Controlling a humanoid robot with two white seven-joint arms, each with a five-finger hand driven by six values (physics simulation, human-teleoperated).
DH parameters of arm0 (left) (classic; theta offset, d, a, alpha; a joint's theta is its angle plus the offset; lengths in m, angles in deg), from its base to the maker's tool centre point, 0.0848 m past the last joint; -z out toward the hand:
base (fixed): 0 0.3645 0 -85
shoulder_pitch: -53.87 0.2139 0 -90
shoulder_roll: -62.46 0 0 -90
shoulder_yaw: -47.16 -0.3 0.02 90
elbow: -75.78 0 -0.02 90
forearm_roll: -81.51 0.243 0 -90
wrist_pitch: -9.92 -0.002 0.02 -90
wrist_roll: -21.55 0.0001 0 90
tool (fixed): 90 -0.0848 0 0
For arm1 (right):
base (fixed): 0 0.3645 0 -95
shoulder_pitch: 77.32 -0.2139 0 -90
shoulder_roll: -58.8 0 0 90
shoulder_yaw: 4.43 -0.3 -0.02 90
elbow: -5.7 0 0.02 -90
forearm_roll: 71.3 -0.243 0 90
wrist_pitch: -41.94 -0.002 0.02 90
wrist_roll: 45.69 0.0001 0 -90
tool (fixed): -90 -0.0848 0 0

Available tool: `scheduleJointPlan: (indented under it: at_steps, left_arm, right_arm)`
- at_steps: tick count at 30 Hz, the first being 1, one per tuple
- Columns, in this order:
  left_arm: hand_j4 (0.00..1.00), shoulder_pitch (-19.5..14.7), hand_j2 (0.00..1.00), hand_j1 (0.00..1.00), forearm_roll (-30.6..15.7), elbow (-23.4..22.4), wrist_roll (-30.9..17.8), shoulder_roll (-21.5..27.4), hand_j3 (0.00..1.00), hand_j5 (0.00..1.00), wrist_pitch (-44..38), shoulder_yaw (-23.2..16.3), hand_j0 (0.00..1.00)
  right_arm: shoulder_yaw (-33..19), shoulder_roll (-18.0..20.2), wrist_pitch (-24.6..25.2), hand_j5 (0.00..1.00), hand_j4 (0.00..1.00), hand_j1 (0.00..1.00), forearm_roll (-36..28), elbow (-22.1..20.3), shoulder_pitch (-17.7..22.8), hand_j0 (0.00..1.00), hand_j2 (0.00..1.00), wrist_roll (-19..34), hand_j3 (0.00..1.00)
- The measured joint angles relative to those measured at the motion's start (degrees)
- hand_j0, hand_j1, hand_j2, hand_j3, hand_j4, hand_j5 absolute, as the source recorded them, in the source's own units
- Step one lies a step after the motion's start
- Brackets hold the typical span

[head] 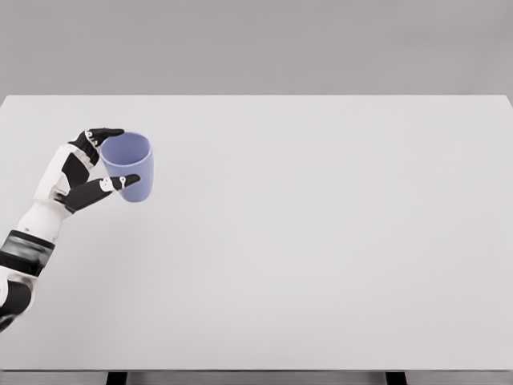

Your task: Flip the cup with left arm and place it on the table

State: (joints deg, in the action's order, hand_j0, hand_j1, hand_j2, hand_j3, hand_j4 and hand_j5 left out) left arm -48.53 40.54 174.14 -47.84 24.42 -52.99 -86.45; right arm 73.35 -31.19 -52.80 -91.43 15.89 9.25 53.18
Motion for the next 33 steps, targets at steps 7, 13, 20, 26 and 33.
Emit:
scheduleJointPlan:
  at_steps: [7, 13, 20, 26, 33]
  left_arm:
    - [0.65, 0.1, 0.65, 0.65, 0.3, -0.1, 0.0, -0.2, 0.65, 0.65, -0.7, 0.6, 0.65]
    - [0.65, 0.6, 0.65, 0.65, 0.6, -0.3, 0.0, -0.5, 0.65, 0.65, -1.7, 0.2, 0.65]
    - [0.65, 1.1, 0.65, 0.65, 0.6, -0.9, -0.1, -1.5, 0.65, 0.65, -1.9, 0.1, 0.65]
    - [0.64, 1.8, 0.64, 0.64, 1.9, -2.7, -0.1, -2.9, 0.64, 0.64, -2.0, 0.1, 0.64]
    - [0.66, 2.6, 0.66, 0.66, 2.2, -2.9, -0.1, -3.2, 0.66, 0.66, -3.7, 0.3, 0.66]
  right_arm:
    - [0.0, 0.0, 0.0, 1.00, 1.00, 1.00, 0.0, 0.0, 0.0, 1.00, 1.00, 0.0, 1.00]
    - [0.0, 0.0, 0.0, 1.00, 1.00, 1.00, 0.0, 0.0, 0.0, 1.00, 1.00, 0.0, 1.00]
    - [0.0, 0.0, 0.0, 1.00, 1.00, 1.00, 0.0, 0.0, 0.0, 1.00, 1.00, 0.0, 1.00]
    - [0.0, 0.0, 0.0, 1.00, 1.00, 1.00, 0.0, 0.0, 0.0, 1.00, 1.00, 0.0, 1.00]
    - [0.0, 0.0, 0.0, 1.00, 1.00, 1.00, 0.0, 0.0, 0.0, 1.00, 1.00, 0.0, 1.00]
